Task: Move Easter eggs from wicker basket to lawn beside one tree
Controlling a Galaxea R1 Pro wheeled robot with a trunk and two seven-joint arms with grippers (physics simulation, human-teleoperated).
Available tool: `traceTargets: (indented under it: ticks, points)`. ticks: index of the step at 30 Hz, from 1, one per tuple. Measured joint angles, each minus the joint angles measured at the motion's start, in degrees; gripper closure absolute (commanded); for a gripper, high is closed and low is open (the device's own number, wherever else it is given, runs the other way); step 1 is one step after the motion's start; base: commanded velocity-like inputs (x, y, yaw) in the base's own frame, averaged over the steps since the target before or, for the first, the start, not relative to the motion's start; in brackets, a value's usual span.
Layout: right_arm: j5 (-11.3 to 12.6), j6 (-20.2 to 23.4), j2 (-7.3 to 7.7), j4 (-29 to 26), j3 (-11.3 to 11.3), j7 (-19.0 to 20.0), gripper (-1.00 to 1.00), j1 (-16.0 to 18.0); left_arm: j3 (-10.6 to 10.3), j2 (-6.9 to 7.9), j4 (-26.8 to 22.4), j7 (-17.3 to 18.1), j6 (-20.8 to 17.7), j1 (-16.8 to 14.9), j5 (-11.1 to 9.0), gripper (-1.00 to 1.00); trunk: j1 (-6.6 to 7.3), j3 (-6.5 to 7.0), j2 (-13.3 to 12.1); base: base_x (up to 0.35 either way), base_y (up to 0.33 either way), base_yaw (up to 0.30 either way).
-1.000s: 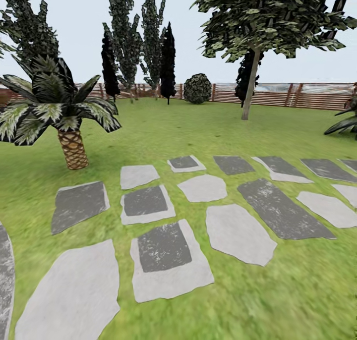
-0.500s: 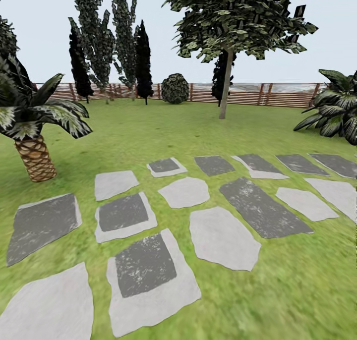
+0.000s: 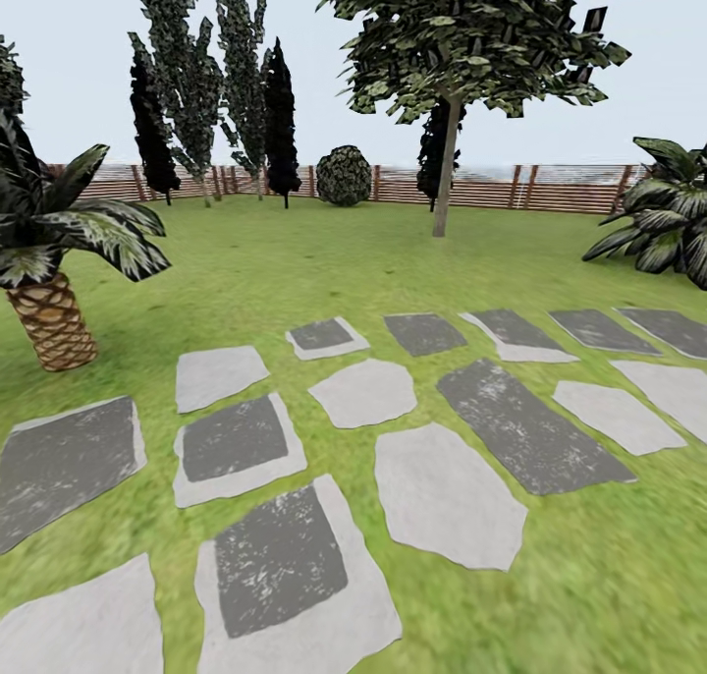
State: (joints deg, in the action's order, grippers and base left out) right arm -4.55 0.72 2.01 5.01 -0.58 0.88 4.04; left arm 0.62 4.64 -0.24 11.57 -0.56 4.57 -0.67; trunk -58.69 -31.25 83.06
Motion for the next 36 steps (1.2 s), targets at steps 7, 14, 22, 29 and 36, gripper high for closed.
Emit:
traceTargets:
  ticks: [7,14,22,29,36]
  points:
    - [0.0,0.0,0.00,0.0,0.0,0.0,-1.00,0.0,0.0,0.00,0.0,0.0,0.0,0.0,0.0,-1.00,0.00,0.00,0.0,0.337,0.000,0.000]
    - [0.0,0.0,0.00,0.0,0.0,0.0,-1.00,0.0,0.0,0.00,0.0,0.0,0.0,0.0,0.0,-1.00,0.00,0.00,0.0,0.337,0.000,0.000]
    - [0.0,0.0,0.00,0.0,0.0,0.0,-1.00,0.0,0.0,0.00,0.0,0.0,0.0,0.0,0.0,-1.00,0.00,0.00,0.0,0.337,0.000,0.000]
    - [0.0,0.0,0.00,0.0,0.0,0.0,-1.00,0.0,0.0,0.00,0.0,0.0,0.0,0.0,0.0,-1.00,0.00,0.00,0.0,0.337,0.000,0.000]
    - [0.0,0.0,0.00,0.0,0.0,0.0,-1.00,0.0,0.0,0.00,0.0,-0.1,0.0,0.0,0.0,-1.00,0.00,0.00,0.0,0.337,0.000,0.000]
